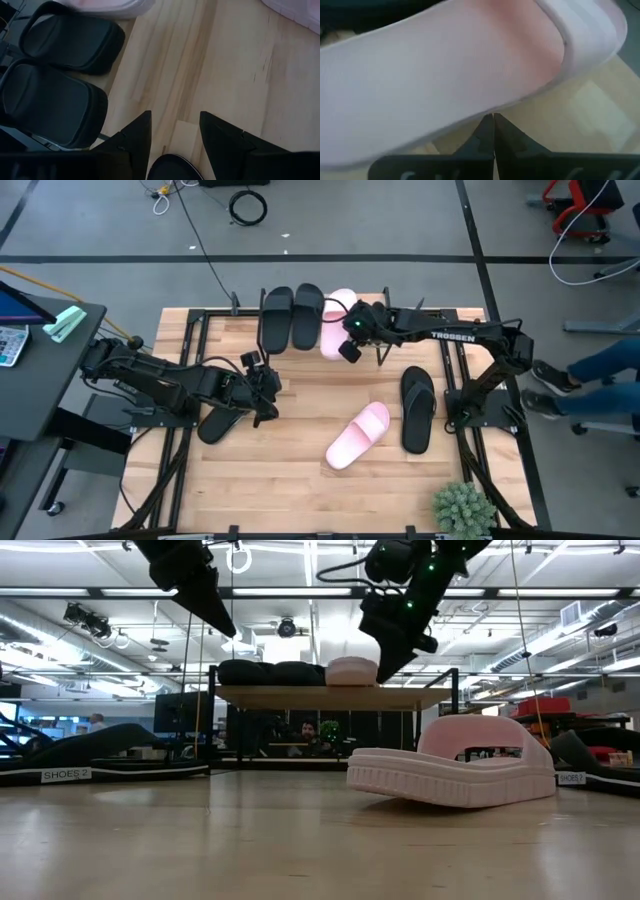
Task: Pick and place slides into the shelf
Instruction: Put the bottom pink slider on the shelf
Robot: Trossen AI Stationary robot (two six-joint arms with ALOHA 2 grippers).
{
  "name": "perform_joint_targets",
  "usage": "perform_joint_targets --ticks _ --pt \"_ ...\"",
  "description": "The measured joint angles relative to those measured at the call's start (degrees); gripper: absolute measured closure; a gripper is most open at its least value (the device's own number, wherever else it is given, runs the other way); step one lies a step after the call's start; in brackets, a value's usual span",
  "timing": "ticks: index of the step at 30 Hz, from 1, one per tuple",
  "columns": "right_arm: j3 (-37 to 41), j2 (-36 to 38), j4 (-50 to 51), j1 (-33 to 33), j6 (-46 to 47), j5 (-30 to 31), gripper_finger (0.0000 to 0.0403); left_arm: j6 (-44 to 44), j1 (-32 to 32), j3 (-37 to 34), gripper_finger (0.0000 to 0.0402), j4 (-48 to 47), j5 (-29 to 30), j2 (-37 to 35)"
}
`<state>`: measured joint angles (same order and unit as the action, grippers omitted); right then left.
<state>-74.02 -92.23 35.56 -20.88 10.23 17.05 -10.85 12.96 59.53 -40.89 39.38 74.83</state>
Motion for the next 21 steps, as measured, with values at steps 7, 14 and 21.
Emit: perform_joint_targets --ticks 7,14,21 --pt "0.0 0.0 -1.4 -2.5 0.0 0.1 0.0403 1.5 0.0 0.0 0.023 0.5 0.0 0.0" --pt "0.0 0.0 0.6 -3.4 -0.2 2.0 0.0403 1.1 0.0 0.0 0.023 0.4 0.0 0.0" --pt "0.0 0.0 -2.5 -6.4 -1.7 4.1 0.0403 1.1 0.0 0.0 0.023 0.5 0.0 0.0"
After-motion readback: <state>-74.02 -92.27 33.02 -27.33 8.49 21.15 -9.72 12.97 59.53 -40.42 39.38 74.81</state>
